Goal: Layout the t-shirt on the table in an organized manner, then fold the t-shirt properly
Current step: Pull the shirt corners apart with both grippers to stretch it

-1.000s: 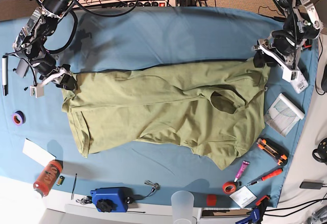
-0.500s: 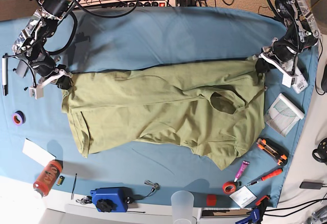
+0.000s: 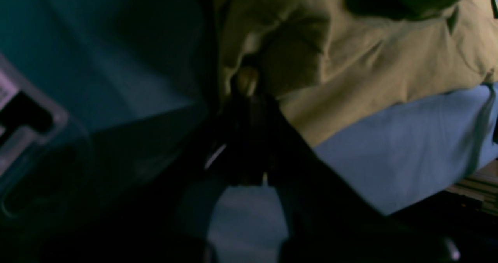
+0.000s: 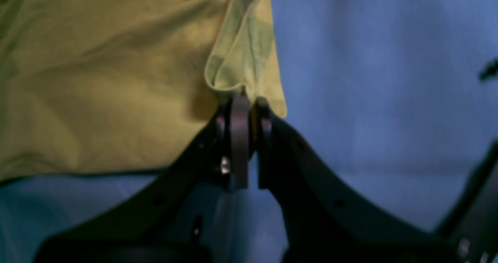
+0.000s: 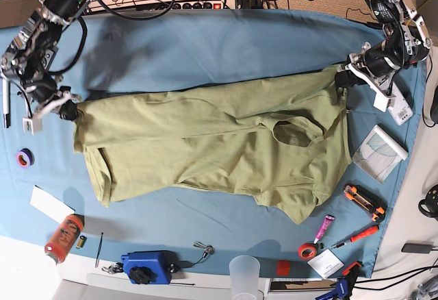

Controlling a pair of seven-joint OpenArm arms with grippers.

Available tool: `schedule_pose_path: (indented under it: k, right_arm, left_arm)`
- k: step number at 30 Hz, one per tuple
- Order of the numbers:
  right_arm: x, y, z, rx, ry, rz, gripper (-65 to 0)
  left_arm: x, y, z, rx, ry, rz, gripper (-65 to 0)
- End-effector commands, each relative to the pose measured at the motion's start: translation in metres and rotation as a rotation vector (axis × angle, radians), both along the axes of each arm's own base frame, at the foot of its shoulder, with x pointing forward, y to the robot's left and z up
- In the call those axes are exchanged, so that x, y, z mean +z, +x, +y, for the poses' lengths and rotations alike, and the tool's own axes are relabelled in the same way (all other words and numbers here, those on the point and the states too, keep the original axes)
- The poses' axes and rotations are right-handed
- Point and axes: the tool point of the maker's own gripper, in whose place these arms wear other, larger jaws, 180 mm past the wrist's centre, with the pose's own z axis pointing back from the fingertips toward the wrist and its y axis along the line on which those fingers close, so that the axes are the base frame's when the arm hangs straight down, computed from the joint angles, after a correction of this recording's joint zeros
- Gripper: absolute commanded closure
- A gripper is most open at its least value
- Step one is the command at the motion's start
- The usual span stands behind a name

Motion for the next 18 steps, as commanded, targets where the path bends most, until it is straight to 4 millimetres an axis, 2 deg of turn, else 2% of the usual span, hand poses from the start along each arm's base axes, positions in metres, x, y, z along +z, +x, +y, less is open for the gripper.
schedule_pose_path:
  k: [1,11,18]
  right_arm:
    - [0.017,0.002,-0.01,-0.008,-0.028,-0.044,0.0]
    - [0.001,-0.062,-0.036,-0.103,-0.013,0.036,0.0]
    - [-0.006,-0.081,-0.027,-0.091,0.051,0.063,0.0]
  left_arm:
    - [0.004,-0.003,0.007,-0.01,0.021,-0.002,0.0]
    - [-0.003,-0.046,0.018,-0.06,0.022,0.067,0.0]
    - [-0.008,-0.064,0.023,-0.073,0.031,0.11,0.0]
